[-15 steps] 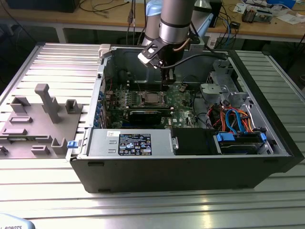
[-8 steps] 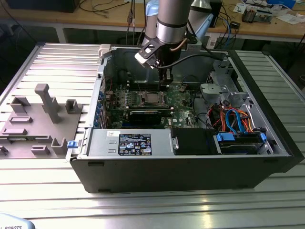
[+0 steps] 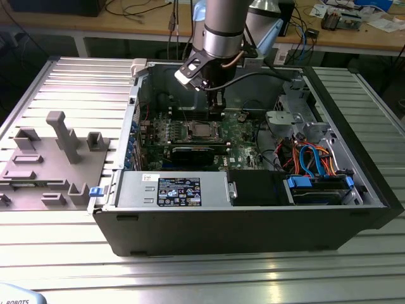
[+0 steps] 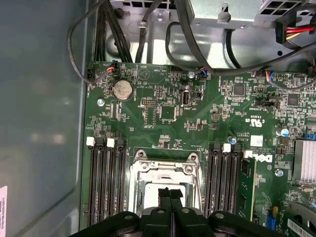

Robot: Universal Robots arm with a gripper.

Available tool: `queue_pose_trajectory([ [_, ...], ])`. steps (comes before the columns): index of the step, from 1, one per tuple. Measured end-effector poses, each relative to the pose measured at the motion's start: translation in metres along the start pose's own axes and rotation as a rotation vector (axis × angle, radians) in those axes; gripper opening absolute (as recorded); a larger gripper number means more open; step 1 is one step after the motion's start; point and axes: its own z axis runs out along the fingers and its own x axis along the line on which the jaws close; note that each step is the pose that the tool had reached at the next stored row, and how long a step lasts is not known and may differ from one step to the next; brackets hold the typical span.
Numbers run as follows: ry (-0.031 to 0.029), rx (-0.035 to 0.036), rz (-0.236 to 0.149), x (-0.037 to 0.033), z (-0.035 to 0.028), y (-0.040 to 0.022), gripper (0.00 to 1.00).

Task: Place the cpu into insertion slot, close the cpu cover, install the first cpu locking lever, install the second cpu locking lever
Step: 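Close the cpu cover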

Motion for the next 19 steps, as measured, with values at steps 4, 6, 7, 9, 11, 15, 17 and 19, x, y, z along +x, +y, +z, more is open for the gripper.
queue_pose_trajectory([
  [4, 0.0001, 0.0000, 0.000, 0.0002, 0.0005, -0.0033, 0.11],
  [6, 0.0001, 0.0001, 0.000, 0.0004, 0.0009, -0.0062, 0.11],
  [7, 0.0001, 0.0000, 0.000, 0.0004, 0.0010, -0.0068, 0.11],
  [9, 0.0001, 0.0000, 0.000, 0.0005, 0.0013, -0.0086, 0.11],
  [11, 0.0001, -0.0001, 0.000, 0.0006, 0.0016, -0.0101, 0.11],
  [15, 0.0001, 0.0000, 0.000, 0.0008, 0.0023, -0.0135, 0.11],
  [17, 0.0001, 0.0000, 0.000, 0.0010, 0.0027, -0.0169, 0.11],
  [19, 0.0001, 0.0000, 0.000, 0.0011, 0.0029, -0.0185, 0.11],
])
